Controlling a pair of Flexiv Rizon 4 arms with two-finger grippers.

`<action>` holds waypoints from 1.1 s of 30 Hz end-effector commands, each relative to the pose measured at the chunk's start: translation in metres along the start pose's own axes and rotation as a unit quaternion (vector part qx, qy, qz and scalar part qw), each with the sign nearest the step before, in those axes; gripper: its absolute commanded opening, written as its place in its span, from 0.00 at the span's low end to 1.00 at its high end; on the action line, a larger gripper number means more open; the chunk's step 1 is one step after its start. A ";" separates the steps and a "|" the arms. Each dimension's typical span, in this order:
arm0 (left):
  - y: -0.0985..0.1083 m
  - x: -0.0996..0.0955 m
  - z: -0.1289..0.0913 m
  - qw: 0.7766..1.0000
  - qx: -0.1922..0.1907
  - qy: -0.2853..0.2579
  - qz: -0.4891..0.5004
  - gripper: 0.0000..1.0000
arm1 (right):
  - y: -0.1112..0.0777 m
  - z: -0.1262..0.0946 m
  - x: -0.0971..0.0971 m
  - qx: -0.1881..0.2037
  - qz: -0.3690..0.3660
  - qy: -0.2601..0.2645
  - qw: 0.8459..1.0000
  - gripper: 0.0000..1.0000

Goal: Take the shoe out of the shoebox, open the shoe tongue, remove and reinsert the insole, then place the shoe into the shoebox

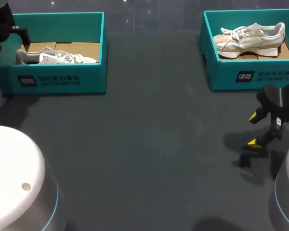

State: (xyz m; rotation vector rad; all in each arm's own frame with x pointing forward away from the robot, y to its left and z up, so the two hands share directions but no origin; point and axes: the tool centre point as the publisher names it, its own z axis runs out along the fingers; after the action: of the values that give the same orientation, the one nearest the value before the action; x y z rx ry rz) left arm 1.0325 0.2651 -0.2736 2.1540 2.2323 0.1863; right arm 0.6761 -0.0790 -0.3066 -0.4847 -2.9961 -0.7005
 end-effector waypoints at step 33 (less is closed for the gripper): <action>-0.021 0.014 -0.112 1.000 0.020 -0.001 -0.001 1.00 | 0.000 0.000 0.002 0.001 0.000 -0.001 1.000 1.00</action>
State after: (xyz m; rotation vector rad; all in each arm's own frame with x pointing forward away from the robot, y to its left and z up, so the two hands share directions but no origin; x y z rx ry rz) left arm 0.9979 0.2700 -0.1642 2.1675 2.2567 0.1406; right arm 0.6761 -0.0790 -0.3066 -0.4846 -2.9961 -0.7005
